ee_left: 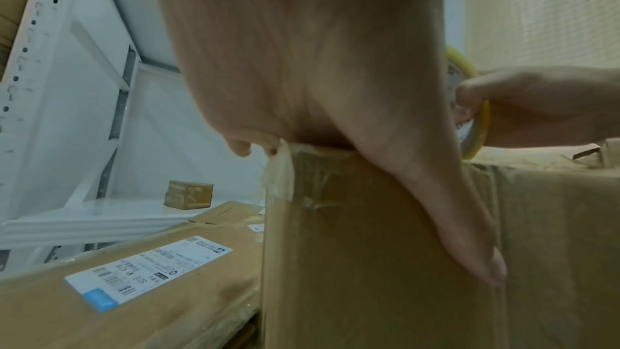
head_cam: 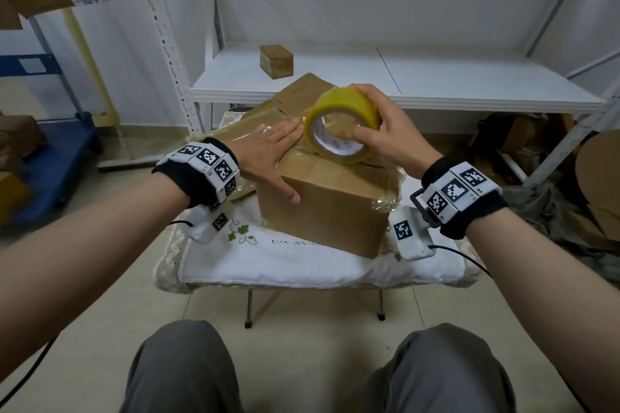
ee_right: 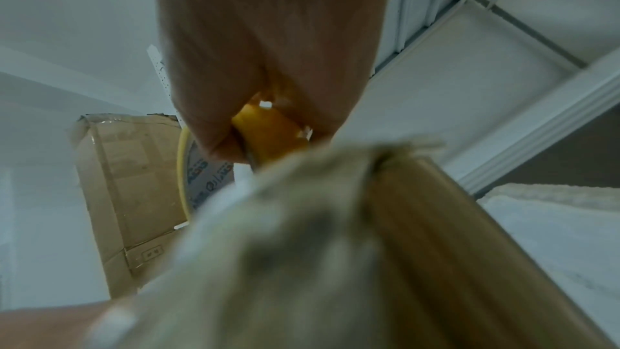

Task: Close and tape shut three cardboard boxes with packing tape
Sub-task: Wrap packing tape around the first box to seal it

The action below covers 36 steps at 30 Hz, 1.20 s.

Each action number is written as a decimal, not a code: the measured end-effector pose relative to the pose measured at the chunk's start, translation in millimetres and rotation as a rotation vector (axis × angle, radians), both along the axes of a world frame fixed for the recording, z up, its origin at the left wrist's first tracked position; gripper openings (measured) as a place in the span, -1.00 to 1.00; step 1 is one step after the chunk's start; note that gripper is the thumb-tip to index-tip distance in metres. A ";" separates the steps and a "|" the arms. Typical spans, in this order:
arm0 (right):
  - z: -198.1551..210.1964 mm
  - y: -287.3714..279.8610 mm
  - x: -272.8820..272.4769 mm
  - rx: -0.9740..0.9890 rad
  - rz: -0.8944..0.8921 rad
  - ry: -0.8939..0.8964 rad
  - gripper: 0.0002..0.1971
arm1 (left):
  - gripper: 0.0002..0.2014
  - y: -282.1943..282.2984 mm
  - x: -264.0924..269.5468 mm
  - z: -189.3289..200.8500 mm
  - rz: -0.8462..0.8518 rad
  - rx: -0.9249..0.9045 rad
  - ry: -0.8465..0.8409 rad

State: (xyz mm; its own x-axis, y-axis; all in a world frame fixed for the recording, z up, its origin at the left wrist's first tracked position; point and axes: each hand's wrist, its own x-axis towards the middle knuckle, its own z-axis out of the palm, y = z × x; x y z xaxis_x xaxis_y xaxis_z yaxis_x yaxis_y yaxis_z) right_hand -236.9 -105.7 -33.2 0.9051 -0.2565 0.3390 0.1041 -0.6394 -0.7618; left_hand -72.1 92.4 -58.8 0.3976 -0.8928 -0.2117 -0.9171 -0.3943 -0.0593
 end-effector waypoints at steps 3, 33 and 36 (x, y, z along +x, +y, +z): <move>-0.3 -4.9 -2.6 -0.003 -0.014 0.026 -0.45 | 0.38 -2.2 -0.4 0.9 0.015 0.018 0.016; -22.5 15.2 -14.2 0.344 -0.056 -0.161 -0.34 | -0.15 9.7 -22.7 -2.4 -0.039 -0.310 0.145; -27.5 12.2 -19.6 0.362 -0.094 -0.236 -0.32 | 0.01 11.7 -25.8 -2.5 -0.027 -0.301 0.127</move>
State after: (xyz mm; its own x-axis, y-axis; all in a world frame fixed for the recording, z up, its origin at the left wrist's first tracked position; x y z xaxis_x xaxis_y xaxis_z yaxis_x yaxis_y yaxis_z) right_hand -256.5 -93.6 -60.7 0.7806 -0.4742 0.4072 0.2567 -0.3507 -0.9006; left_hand -98.0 104.1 -61.3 0.3599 -0.9328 0.0172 -0.9201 -0.3519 0.1720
